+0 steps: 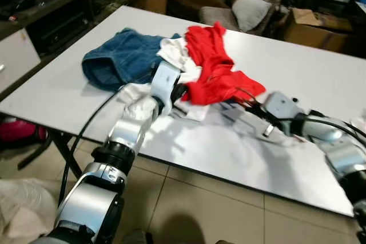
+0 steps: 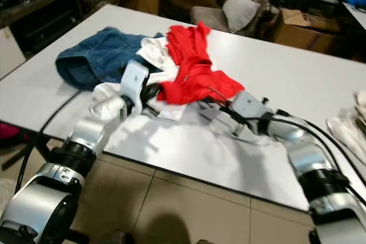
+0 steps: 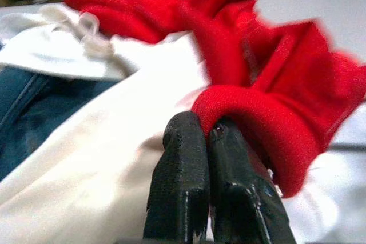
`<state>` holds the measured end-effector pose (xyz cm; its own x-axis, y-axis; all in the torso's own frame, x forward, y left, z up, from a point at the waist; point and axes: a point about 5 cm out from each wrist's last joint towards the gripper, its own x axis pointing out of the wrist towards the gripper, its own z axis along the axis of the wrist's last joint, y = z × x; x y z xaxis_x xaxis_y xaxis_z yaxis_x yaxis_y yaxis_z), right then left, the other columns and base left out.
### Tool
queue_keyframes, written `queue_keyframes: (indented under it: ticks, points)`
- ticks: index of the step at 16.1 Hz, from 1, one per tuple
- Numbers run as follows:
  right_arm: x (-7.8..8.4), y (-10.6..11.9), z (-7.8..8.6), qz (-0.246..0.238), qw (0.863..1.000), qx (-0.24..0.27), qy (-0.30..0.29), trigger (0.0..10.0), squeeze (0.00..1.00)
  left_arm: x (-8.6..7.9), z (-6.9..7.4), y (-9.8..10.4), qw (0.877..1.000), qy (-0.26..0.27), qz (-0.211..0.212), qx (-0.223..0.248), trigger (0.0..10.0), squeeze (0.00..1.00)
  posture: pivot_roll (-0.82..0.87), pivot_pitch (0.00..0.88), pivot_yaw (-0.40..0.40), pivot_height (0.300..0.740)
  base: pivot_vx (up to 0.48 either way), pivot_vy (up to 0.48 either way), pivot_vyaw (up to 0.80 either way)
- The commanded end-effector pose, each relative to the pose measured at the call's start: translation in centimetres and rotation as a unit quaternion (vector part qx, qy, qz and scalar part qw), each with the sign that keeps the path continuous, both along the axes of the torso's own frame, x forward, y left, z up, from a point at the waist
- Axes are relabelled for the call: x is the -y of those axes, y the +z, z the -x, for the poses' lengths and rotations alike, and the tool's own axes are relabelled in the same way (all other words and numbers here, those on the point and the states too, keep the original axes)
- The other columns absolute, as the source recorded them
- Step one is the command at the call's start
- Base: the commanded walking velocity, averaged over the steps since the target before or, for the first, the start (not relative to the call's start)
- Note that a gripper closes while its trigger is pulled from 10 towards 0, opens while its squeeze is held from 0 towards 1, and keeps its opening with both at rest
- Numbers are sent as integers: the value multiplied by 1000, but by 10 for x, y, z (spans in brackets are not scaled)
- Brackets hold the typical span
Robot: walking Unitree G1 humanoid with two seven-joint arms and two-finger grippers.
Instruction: Hang hanger
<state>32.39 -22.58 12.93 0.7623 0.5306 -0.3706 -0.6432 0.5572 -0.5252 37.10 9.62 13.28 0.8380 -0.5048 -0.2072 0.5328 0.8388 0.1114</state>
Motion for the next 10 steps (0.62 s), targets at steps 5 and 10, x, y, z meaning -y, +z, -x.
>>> queue_keyframes:
  ticks: [5,10]
  points:
    - [7,17,10,15,999,-3,35,10000,0,-14,-32,64,986,113,68,103,10000,0,-110,0,-19,740,0,0,0]
    - [23,38,47,-5,991,-83,102,10000,0,-31,-34,45,984,156,32,80,10000,0,-100,0,-37,740,0,0,0]
